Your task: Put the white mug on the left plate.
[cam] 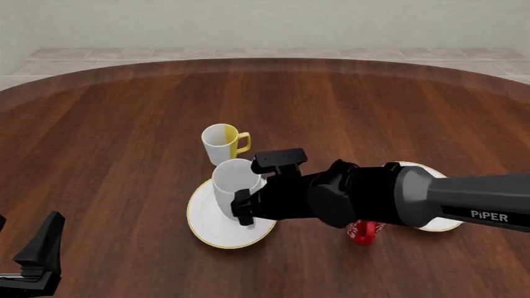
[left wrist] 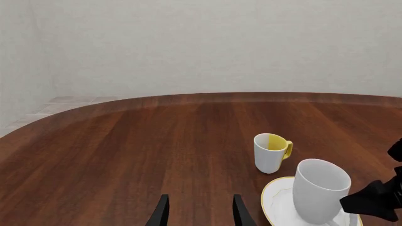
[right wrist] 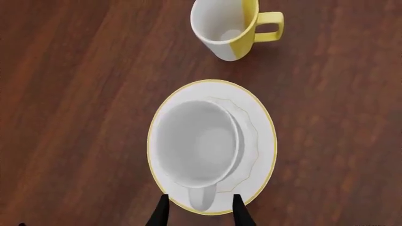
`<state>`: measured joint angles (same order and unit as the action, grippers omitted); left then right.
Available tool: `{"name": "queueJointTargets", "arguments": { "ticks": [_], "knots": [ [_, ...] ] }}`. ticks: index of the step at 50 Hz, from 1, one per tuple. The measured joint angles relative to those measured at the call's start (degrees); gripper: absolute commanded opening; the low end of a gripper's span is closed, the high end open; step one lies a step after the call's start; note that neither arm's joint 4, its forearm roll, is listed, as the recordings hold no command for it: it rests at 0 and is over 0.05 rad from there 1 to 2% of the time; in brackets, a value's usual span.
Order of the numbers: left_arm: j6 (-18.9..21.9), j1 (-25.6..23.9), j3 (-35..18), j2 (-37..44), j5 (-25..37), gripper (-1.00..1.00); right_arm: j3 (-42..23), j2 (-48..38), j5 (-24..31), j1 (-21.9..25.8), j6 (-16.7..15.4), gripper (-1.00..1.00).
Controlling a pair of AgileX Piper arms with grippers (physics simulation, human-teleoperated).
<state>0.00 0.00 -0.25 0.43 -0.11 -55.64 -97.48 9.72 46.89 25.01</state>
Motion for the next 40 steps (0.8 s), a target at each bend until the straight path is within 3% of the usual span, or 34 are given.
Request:
{"name": "queueJointTargets", "arguments": {
  "ticks": [15, 40],
  "knots": [
    [0.00, 0.00, 0.00, 0.00, 0.00, 1.00, -1.49, 4.68, 2.97, 0.22, -2.32, 1.00],
    [0.00, 0.00, 0.00, 0.00, 0.00, 1.00, -11.23, 33.45, 20.19, -6.41, -17.54, 1.00]
  ]
}}
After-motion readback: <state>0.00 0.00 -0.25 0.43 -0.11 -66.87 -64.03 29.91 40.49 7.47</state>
